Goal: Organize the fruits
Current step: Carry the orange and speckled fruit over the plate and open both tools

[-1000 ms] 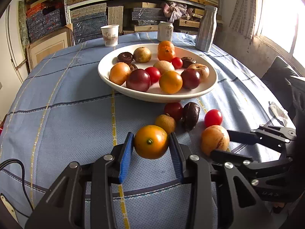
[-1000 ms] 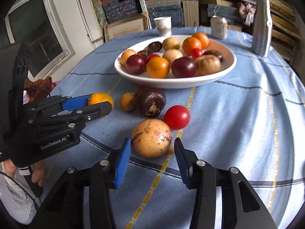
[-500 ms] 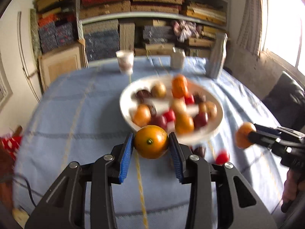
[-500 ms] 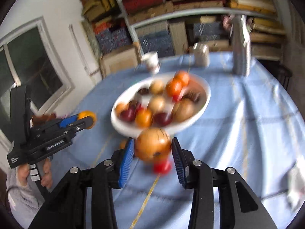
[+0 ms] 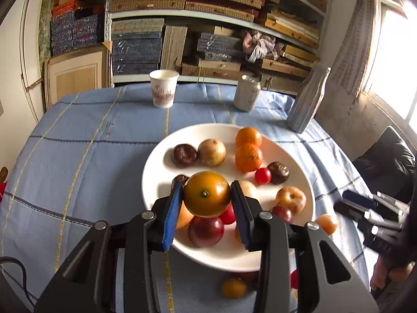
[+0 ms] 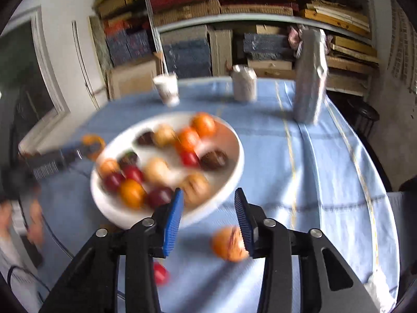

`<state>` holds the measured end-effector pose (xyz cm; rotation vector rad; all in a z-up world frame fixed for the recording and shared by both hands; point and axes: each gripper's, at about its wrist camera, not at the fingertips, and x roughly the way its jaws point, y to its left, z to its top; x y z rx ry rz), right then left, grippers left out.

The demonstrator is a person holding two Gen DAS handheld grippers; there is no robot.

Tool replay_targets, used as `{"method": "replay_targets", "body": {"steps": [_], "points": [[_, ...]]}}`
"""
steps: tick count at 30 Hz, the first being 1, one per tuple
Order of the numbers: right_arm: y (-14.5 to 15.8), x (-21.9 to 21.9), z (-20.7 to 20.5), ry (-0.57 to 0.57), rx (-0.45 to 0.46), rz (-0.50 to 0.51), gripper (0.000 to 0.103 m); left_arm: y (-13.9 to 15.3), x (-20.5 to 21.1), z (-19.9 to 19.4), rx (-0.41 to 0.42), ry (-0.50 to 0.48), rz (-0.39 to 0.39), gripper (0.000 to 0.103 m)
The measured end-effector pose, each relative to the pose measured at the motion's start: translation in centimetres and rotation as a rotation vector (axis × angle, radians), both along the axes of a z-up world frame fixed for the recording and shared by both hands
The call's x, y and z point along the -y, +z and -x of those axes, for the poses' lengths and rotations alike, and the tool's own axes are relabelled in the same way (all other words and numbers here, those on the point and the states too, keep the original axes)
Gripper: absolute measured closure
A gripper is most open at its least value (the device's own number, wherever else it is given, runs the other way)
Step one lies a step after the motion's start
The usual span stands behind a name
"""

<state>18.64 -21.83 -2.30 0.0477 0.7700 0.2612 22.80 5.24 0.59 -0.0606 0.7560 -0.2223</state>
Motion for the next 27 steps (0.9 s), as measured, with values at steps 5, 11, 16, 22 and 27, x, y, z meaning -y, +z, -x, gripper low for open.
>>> {"method": "replay_targets", "body": {"steps": [5,11,16,22,27], "points": [[-3.2,1.0,0.5,-0.006,-0.072,0.031,0.053,0.1,-0.3,0.3,0.011,0.002,0.003,0.066],[-5.3,0.7,0.6,0.015,-0.147,0.02,0.053,0.7,0.0,0.9,0.025,-0.015,0.001,0.066],[-5.6,-0.1,2.6,0.02,-0.117,0.073,0.06,0.9,0.5,1.1,0.03,-0.025,-0.006,0.066],[-3.8,0.9,2.7,-0.011,-0.06,0.002,0.06,1.2,0.7,0.8,0.042,-0.024,-0.013,0.066],[0.8,1.1,-0.5,-0.018,-0.006,-0.093,0.061,2.2,1.2,-1.4,0.067,0.002,-0.04,0.066]]}}
